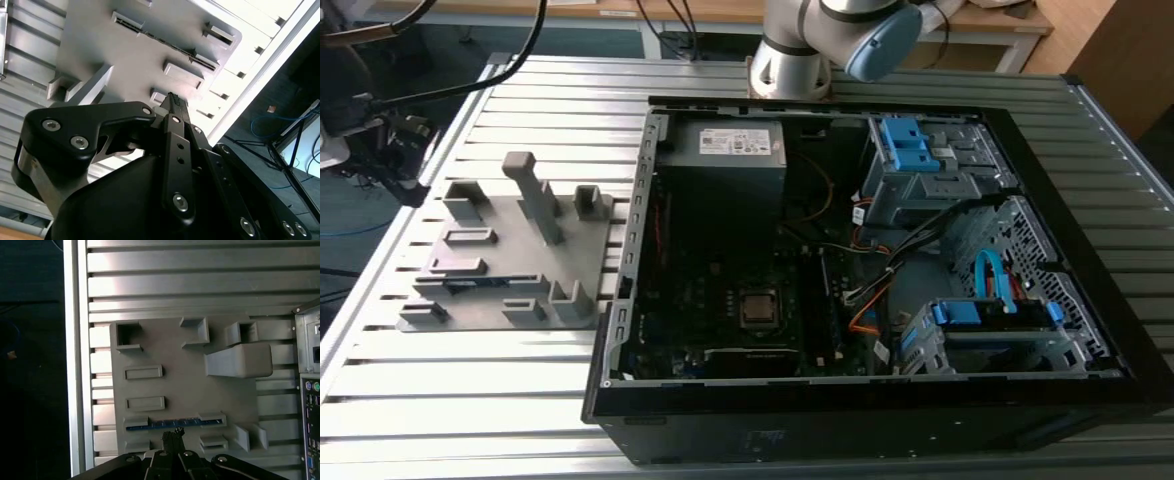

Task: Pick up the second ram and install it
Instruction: 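Reach for the second ram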

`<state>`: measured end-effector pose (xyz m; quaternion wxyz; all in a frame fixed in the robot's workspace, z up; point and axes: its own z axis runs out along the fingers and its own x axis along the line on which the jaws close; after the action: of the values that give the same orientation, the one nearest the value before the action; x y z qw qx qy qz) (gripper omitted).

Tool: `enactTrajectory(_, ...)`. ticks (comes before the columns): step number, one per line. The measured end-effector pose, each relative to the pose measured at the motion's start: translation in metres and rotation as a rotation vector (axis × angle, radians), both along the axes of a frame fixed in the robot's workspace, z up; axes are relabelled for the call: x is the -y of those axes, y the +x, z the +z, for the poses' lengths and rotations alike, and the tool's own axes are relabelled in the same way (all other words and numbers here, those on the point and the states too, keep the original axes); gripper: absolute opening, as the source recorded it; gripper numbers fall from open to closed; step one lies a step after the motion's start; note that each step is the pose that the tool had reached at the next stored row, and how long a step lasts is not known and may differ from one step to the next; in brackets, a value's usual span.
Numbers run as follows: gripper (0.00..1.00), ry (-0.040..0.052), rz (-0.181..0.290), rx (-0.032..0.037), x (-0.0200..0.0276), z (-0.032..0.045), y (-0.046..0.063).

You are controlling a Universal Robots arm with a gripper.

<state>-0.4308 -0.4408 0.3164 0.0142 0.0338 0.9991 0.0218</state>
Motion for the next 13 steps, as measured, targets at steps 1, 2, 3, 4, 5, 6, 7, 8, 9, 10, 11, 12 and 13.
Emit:
enactTrajectory(1, 0.1, 0.0, 0.0, 0.0, 0.0002, -0.0013, 0.0)
enactTrajectory(2, 0.1, 0.0, 0.0, -0.0001, 0.0003, -0.0026, 0.0)
enactTrajectory(3, 0.1, 0.0, 0.0, -0.0001, 0.0005, -0.0039, 0.0)
enactTrajectory(4, 0.1, 0.0, 0.0, -0.0001, 0.0007, -0.0051, 0.0)
enactTrajectory(5, 0.1, -0.0001, 0.0, -0.0002, 0.0009, -0.0063, 0.0)
enactTrajectory(6, 0.1, 0.0, 0.0, -0.0001, 0.001, -0.0074, 0.0)
enactTrajectory(7, 0.1, 0.0, 0.001, -0.0001, 0.0012, -0.0085, 0.0)
enactTrajectory(8, 0.1, 0.0, 0.001, 0.0, 0.0013, -0.0095, 0.0)
enactTrajectory(9, 0.1, 0.0, 0.001, -0.0001, 0.0015, -0.0106, 0.0)
enactTrajectory(10, 0.1, -0.0001, 0.001, -0.0001, 0.0016, -0.0117, 0.0)
enactTrajectory(11, 0.1, 0.0, 0.001, 0.0, 0.0017, -0.0129, 0.0)
enactTrajectory(12, 0.1, 0.0, 0.001, -0.0001, 0.0018, -0.014, 0.0)
enactTrajectory(13, 0.1, -0.0001, 0.001, -0.0001, 0.0019, -0.015, 0.0)
